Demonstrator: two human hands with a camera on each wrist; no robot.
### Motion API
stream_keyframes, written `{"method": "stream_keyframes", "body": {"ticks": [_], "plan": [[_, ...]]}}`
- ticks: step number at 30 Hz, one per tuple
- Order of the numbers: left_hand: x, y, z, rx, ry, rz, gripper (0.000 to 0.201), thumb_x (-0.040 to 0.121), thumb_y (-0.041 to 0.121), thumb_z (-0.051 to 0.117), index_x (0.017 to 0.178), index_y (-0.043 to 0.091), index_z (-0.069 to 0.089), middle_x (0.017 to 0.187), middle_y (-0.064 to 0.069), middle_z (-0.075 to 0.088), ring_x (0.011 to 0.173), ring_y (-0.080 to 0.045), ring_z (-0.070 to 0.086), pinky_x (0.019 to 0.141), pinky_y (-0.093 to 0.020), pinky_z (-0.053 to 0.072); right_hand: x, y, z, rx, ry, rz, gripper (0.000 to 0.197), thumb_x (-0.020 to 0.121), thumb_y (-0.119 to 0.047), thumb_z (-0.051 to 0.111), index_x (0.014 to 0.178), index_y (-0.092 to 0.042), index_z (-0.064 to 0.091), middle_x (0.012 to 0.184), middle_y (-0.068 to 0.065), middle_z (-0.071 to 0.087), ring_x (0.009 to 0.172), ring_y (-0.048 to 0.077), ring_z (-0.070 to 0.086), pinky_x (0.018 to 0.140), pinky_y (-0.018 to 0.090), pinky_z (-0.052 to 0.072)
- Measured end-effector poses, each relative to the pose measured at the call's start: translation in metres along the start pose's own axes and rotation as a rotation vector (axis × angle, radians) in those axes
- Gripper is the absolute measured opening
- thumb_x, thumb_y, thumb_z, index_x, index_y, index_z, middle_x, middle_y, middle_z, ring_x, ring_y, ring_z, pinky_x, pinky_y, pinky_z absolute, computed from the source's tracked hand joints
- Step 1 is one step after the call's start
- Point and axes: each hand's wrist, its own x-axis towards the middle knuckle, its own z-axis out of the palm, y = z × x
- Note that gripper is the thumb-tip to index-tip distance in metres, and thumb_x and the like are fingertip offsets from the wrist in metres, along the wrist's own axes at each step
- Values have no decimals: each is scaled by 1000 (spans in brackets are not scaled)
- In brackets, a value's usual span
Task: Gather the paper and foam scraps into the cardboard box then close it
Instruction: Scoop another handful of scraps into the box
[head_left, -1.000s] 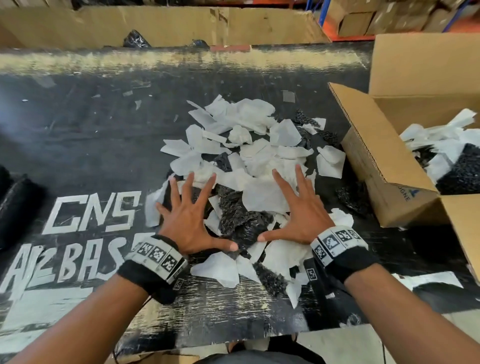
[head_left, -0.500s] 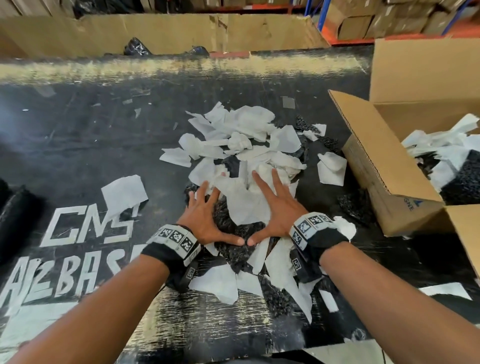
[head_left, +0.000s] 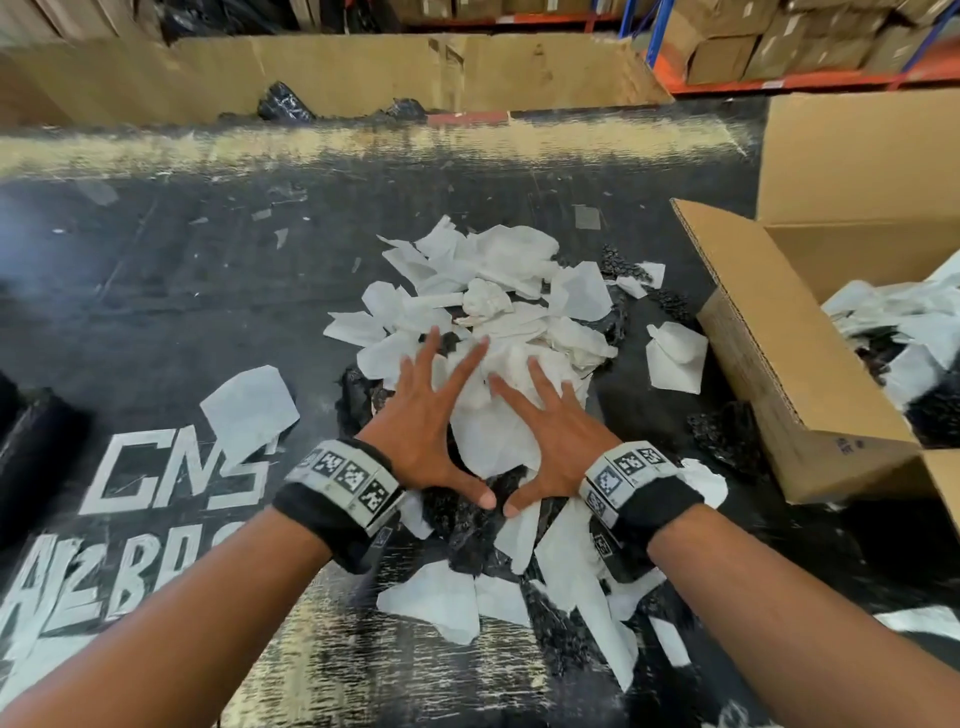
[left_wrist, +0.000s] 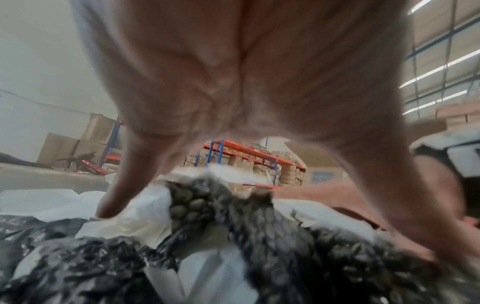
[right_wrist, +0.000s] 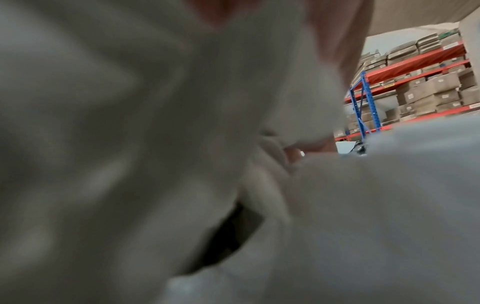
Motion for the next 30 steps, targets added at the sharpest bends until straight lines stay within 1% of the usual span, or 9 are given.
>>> {"method": "stream_keyframes", "body": {"ticks": [3, 5, 8, 11, 14, 18, 23, 26, 30], "plan": [[9, -6, 18, 140, -218, -35, 158, 35, 82, 84, 143, 61, -29, 159, -4, -40, 147, -47, -25, 109, -80, 16, 5, 3, 6, -46, -58, 21, 149, 39, -77, 83, 146, -53, -18, 159, -4, -32, 148, 44, -15, 109, 72, 24], [10, -7, 28, 203, -243, -54, 158, 37, 84, 82, 142, 58, -34, 160, -5, -38, 148, -46, -26, 108, -83, 12, 5, 4, 8, -34, -38, 32, 150, 40, -75, 83, 149, -47, -16, 160, -4, -31, 149, 41, -15, 110, 70, 25], [6, -4, 34, 263, -146, -90, 160, 35, 91, 74, 143, 52, -37, 159, -5, -40, 147, -45, -28, 105, -86, 7, -1, 4, 6, 32, 38, 72, 157, 36, -72, 87, 150, -45, -19, 157, -3, -37, 148, 41, -18, 111, 71, 21], [7, -5, 29, 359, -10, -101, 159, 28, 102, 59, 147, 50, -32, 155, -4, -47, 141, -45, -40, 97, -90, -2, -3, 1, -5, -5, 83, 74, 164, 31, -77, 84, 143, -49, -33, 150, -3, -48, 143, 43, -30, 107, 75, 9], [19, -11, 31, 273, -118, -121, 158, 29, 99, 64, 145, 53, -33, 154, 0, -49, 141, -44, -41, 98, -88, 1, 10, 3, -6, -39, 37, 89, 165, 31, -76, 85, 140, -51, -37, 151, -1, -47, 143, 44, -30, 106, 77, 8], [28, -22, 46, 248, -213, -105, 149, 46, 95, 66, 152, 45, -26, 164, -4, -29, 146, -42, -32, 112, -78, 12, 29, 10, 6, -51, -74, 88, 153, 45, -72, 85, 151, -43, -21, 161, 2, -29, 147, 43, -20, 115, 68, 9], [26, -19, 49, 268, -134, -46, 116, 82, 61, 71, 161, 31, -7, 169, -7, -8, 154, -41, -6, 120, -52, 27, 22, 2, 7, -54, 11, 65, 122, 68, -61, 80, 158, -28, 4, 167, 2, -3, 151, 37, -1, 117, 56, 19], [26, -9, 53, 295, -85, -45, 99, 91, 33, 68, 162, 27, -1, 170, -4, 0, 155, -37, 6, 113, -46, 39, 18, -7, 10, -67, 94, 41, 96, 82, -35, 77, 157, -21, 17, 164, 4, 18, 150, 33, 17, 114, 51, 28], [24, 2, 61, 273, -20, -70, 91, 92, 15, 62, 163, 24, 5, 170, -1, 3, 153, -34, 21, 108, -45, 46, 15, -17, 11, -71, 176, 36, 75, 83, -15, 71, 148, -17, 35, 146, 6, 47, 133, 31, 44, 105, 46, 42]]}}
